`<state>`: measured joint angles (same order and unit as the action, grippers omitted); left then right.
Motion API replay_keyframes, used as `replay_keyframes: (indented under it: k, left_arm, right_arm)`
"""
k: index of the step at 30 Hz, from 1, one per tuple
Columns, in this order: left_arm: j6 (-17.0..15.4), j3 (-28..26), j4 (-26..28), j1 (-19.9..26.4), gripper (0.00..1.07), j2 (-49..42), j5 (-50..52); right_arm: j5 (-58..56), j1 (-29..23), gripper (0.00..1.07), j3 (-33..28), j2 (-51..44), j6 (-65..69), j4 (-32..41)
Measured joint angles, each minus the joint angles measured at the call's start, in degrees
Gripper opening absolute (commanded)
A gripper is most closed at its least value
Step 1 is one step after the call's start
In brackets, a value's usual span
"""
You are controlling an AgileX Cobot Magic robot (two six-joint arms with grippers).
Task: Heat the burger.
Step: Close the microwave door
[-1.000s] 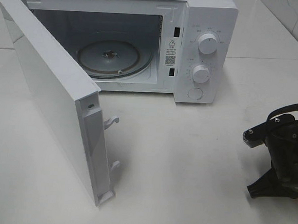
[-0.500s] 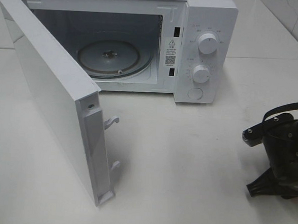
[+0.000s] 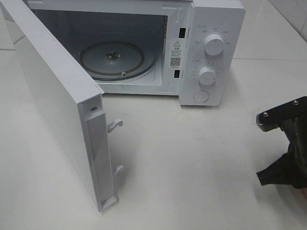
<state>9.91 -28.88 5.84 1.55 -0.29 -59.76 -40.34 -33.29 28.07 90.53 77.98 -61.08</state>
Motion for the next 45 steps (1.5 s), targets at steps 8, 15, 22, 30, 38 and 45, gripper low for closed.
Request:
replay_keyframes:
  k: [8,15,22,30,38,45]
  left_arm:
    - [0.0,0.0,0.0,0.0,0.87,0.0,0.0]
    - [0.0,0.0,0.0,0.0,0.87,0.0,0.0]
    - [0.0,0.0,0.0,0.0,0.87,0.0,0.0]
    - [0.0,0.0,0.0,0.0,0.87,0.0,0.0]
    - [0.0,0.0,0.0,0.0,0.87,0.0,0.0]
    - [0.0,0.0,0.0,0.0,0.87,0.0,0.0]
  right_arm:
    - [2.1,0.0,0.52,0.0,-8.3,-10.8,8.0]
    - [2.6,0.0,0.74,3.9,-14.7,-28.1,22.4]
    - [0.4,0.0,0.77,8.0,-17.7,-44.7,37.6]
    - [-5.9,0.0,0.76,9.9,-23.9,-55.8,48.8]
    - [-13.3,0.0,0.76,10.1,-35.0,-59.8,50.9]
    - [-17.1,0.0,0.76,10.1,-43.9,-61.7,50.9]
